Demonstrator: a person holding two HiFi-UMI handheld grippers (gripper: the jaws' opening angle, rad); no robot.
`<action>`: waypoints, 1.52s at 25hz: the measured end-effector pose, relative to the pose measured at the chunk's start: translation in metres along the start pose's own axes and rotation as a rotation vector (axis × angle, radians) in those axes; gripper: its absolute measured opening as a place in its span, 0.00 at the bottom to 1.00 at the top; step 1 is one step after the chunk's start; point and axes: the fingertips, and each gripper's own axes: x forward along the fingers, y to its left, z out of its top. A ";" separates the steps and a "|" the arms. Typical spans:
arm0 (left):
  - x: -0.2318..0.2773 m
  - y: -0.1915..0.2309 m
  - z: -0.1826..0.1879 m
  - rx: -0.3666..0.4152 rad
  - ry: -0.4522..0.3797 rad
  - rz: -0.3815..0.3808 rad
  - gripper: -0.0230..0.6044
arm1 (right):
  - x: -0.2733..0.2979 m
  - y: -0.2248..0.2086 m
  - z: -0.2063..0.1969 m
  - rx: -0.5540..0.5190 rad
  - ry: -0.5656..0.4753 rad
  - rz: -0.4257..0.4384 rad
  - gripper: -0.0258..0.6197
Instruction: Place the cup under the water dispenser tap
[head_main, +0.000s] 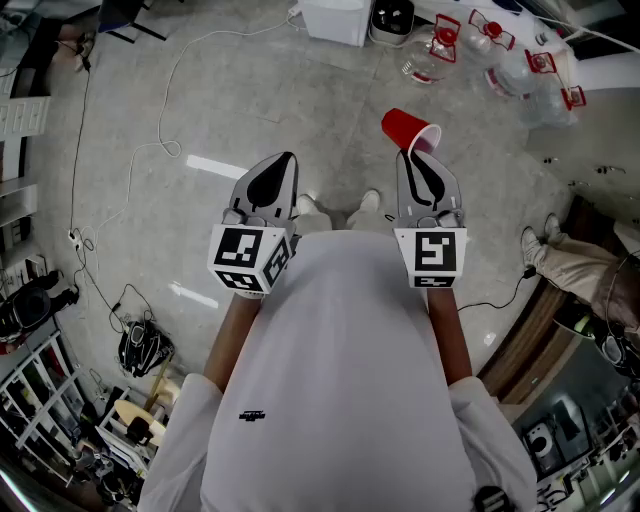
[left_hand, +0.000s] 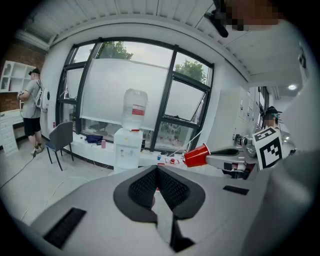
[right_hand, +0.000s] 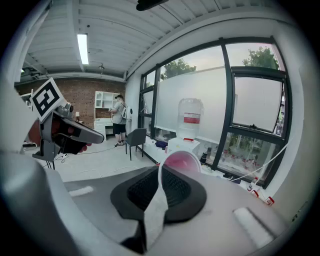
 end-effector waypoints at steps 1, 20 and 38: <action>-0.003 -0.002 0.001 0.006 -0.006 0.001 0.03 | -0.002 0.003 0.003 -0.006 -0.007 0.005 0.09; 0.001 -0.021 0.008 0.017 -0.029 0.055 0.03 | -0.013 -0.010 0.012 -0.014 -0.073 0.058 0.09; 0.056 -0.057 0.039 0.022 -0.027 -0.009 0.03 | -0.004 -0.079 0.001 0.092 -0.084 0.032 0.08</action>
